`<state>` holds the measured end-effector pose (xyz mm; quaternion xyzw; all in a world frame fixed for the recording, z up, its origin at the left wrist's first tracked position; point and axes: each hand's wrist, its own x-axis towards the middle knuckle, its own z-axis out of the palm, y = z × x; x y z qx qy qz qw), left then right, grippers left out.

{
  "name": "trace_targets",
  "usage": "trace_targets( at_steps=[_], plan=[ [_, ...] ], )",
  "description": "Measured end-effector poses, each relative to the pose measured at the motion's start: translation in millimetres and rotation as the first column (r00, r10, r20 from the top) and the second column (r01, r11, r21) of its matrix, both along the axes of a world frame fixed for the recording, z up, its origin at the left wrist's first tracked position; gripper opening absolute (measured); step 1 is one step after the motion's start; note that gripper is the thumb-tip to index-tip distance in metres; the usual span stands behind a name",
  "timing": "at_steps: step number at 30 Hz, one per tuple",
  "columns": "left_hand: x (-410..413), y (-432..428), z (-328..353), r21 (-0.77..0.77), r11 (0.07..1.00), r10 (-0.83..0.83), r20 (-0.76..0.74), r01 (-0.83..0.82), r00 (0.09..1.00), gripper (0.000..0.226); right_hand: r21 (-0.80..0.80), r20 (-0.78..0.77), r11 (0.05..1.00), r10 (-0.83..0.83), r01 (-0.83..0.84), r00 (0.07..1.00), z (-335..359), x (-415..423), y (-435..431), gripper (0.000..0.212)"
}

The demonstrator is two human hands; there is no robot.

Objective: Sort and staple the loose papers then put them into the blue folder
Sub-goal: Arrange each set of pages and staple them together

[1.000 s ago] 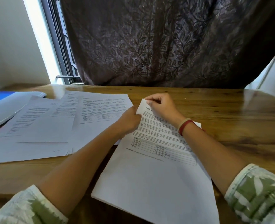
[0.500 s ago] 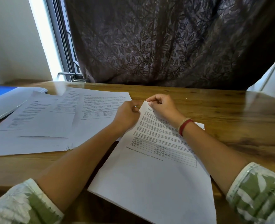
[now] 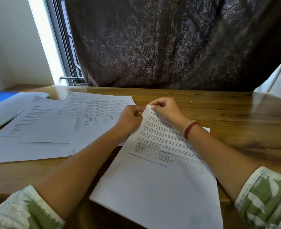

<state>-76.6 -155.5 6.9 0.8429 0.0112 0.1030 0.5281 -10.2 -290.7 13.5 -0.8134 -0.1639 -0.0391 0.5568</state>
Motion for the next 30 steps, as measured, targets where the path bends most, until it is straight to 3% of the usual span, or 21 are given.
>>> trace_targets(
  at_steps=[15,26,30],
  plan=[
    [0.2,1.7,0.1,-0.138,0.990,0.009,-0.047,-0.015,0.999,0.025,0.028,-0.059,0.998,-0.053,0.055,0.997,-0.7,0.8,4.1,0.018],
    [-2.3,4.8,0.3,-0.156,0.986,0.045,-0.052,-0.053,0.998,0.016,0.084,-0.123,0.995,-0.046,0.056,0.991,-3.3,0.0,6.3,0.018],
    [-0.8,8.1,3.2,-0.245,0.961,0.099,-0.135,-0.131,0.986,0.010,0.072,-0.125,0.997,-0.023,0.032,0.992,-4.4,-0.6,9.1,0.016]
  ],
)
